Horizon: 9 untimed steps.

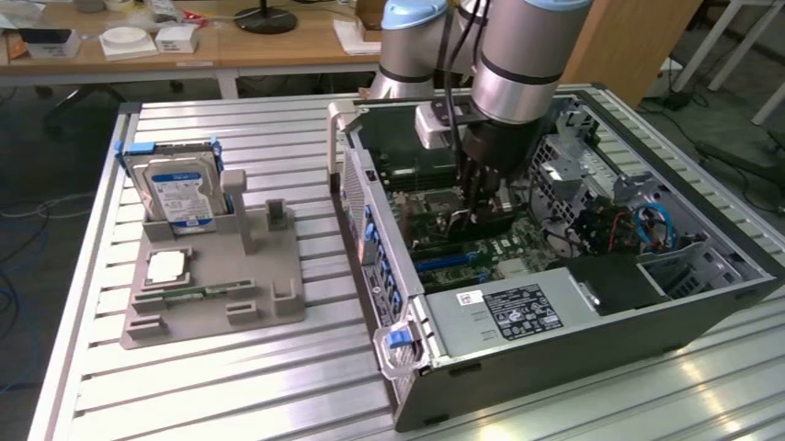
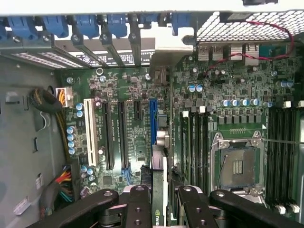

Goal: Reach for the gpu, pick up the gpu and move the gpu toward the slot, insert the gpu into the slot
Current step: 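Insert the gpu into the slot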

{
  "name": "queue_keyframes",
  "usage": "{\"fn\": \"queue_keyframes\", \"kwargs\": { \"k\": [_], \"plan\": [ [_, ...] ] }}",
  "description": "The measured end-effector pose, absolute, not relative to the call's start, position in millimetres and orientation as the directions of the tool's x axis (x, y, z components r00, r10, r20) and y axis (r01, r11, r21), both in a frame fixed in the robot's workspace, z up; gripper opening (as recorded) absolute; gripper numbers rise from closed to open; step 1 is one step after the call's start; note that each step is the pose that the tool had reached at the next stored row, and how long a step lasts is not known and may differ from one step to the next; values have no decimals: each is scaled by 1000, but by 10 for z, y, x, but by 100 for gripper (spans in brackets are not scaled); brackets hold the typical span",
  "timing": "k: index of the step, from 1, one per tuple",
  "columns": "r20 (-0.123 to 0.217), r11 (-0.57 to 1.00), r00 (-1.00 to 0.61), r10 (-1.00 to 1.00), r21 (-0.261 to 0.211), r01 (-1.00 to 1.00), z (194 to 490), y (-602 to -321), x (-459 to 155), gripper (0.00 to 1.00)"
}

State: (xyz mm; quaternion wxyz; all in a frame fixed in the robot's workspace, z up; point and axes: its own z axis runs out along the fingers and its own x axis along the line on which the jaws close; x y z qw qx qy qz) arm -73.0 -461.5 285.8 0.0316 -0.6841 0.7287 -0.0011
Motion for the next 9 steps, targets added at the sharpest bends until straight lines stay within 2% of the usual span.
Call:
{"fn": "queue_keyframes", "kwargs": {
  "k": [9],
  "plan": [
    [-44, 64, -63, -997, -27, -998, 2832, -4623, -743, 27]
  ]
}}
